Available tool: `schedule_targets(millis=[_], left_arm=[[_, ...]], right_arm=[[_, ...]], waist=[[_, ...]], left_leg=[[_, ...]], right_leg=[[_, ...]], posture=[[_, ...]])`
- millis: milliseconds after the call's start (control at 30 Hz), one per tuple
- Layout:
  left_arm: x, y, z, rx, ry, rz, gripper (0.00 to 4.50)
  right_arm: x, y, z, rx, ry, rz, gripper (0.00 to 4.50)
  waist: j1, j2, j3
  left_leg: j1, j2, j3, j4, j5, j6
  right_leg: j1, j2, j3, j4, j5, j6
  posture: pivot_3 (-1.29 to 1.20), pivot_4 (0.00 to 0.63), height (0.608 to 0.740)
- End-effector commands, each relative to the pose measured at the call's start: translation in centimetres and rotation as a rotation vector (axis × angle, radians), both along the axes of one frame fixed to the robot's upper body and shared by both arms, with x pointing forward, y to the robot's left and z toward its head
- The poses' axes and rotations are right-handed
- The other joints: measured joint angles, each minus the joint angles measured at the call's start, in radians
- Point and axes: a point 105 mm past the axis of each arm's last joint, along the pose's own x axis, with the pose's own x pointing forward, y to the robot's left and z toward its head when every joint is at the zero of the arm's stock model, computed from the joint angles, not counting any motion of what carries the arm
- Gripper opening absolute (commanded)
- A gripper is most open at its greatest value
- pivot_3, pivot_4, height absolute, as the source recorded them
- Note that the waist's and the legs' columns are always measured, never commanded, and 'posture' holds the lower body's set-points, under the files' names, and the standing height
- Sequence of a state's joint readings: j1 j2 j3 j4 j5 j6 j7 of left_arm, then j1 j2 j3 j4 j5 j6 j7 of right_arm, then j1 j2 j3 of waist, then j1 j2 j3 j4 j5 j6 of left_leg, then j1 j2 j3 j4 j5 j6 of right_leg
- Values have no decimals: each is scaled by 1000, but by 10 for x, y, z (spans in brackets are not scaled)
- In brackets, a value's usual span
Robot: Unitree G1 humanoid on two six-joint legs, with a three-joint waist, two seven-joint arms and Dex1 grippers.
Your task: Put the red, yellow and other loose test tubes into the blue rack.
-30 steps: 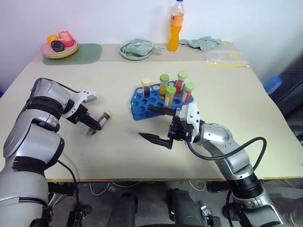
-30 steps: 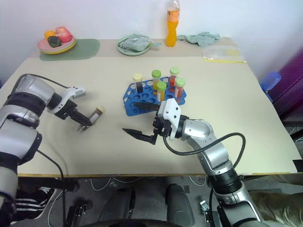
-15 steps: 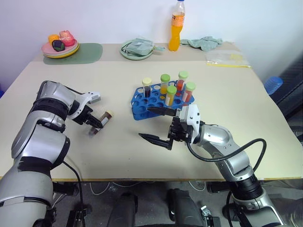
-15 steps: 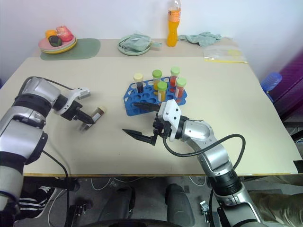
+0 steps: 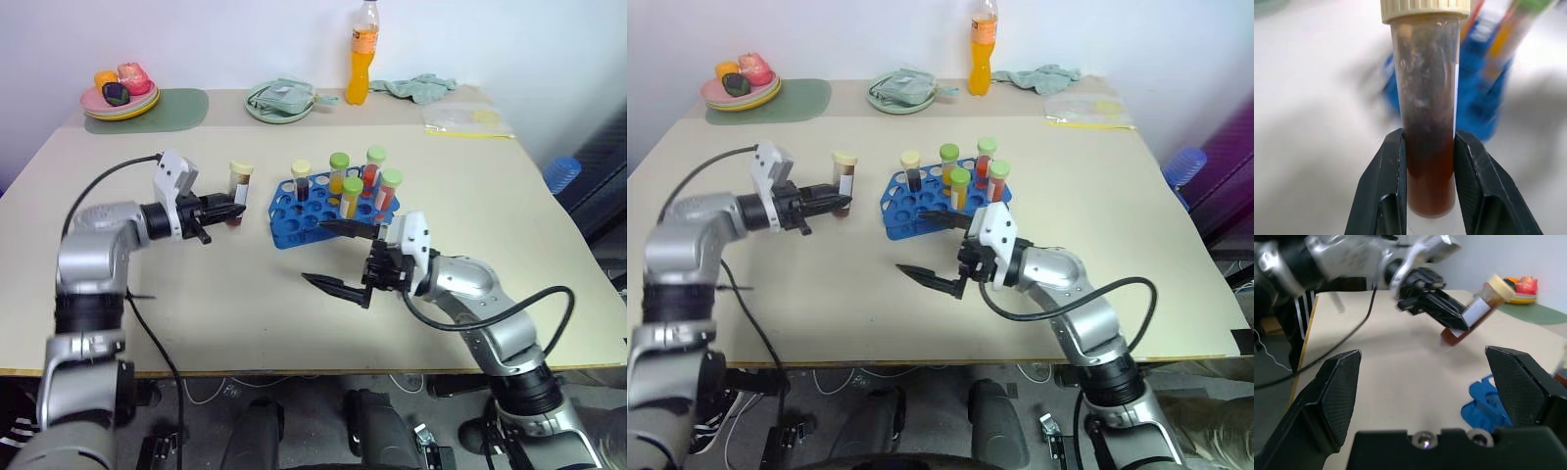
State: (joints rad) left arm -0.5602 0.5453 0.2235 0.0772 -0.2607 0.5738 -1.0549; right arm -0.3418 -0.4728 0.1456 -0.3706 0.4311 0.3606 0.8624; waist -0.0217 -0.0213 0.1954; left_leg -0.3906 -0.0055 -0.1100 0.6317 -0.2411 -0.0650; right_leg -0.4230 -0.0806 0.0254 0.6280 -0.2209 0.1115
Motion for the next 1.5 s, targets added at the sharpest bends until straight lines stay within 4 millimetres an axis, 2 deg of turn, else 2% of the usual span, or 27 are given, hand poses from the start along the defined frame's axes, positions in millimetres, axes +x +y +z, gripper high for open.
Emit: schedule_targets(millis=[33, 133, 233, 333, 500, 600, 700, 967, 1267, 1500], left_arm=[[-19, -9, 29, -59, -291, 14, 754], [-22, -20, 28, -124, -358, 35, 754], [-15, -54, 15, -153, -467, 48, 754], [-5, -71, 4, -152, -521, 70, 754], [10, -94, -6, -179, -547, 104, 754], [18, -107, -19, -133, -545, 86, 754], [24, -111, -23, -110, -556, 77, 754], [21, -121, -42, -113, -507, 28, 754], [23, -129, -46, -124, -482, 9, 754], [30, -127, -47, -171, -426, 24, 754]], right_arm=[[-5, -13, 15, 8, -12, 6, 4500], [-4, -20, 15, -13, 7, -3, 4500], [-2, -28, 15, -43, 9, -37, 4500], [-2, -28, 17, -40, 5, -53, 4500], [0, -29, 21, -33, 0, -79, 4500], [2, -30, 24, -24, -6, -96, 4500], [2, -30, 26, -24, -12, -102, 4500], [3, -29, 29, -17, -26, -120, 4500], [4, -30, 28, -16, -36, -135, 4500], [5, -29, 27, -14, -46, -146, 4500]], waist=[[4, 0, 0], [10, 0, 0], [14, 1, -1], [13, 1, -1], [10, 1, -1], [11, 1, -1], [10, 1, -1], [9, 1, -1], [8, 1, -1], [11, 1, -1]], left_leg=[[1, 0, 0, 0, 0, 0], [1, 0, 0, 1, 0, 0], [1, -1, 0, 2, 0, 0], [3, -1, 0, 1, 0, 0], [3, -1, 0, 1, 0, 0], [3, -1, 0, 1, 0, 0], [3, -1, 0, 1, 0, 0], [3, -1, -1, 1, 0, 0], [4, -1, -1, 1, 0, 0], [4, -1, -1, 1, 0, 0]], right_leg=[[0, 0, 0, 0, 0, 0], [2, 0, 0, 0, 0, 0], [4, 0, 0, -2, 0, 0], [10, 0, -1, -10, 1, -1], [11, 0, -1, -13, 2, 0], [12, 0, -1, -13, 2, 1], [12, 0, -1, -13, 2, 1], [12, 0, -1, -13, 2, 1], [12, 0, -1, -13, 2, 1], [13, 0, -1, -14, 2, 2]], posture=[[0, 150, 740], [0, 150, 740], [0, 150, 740], [0, 150, 740], [0, 150, 740], [0, 150, 740], [0, 150, 740], [0, 150, 740], [0, 150, 740], [0, 150, 740]])
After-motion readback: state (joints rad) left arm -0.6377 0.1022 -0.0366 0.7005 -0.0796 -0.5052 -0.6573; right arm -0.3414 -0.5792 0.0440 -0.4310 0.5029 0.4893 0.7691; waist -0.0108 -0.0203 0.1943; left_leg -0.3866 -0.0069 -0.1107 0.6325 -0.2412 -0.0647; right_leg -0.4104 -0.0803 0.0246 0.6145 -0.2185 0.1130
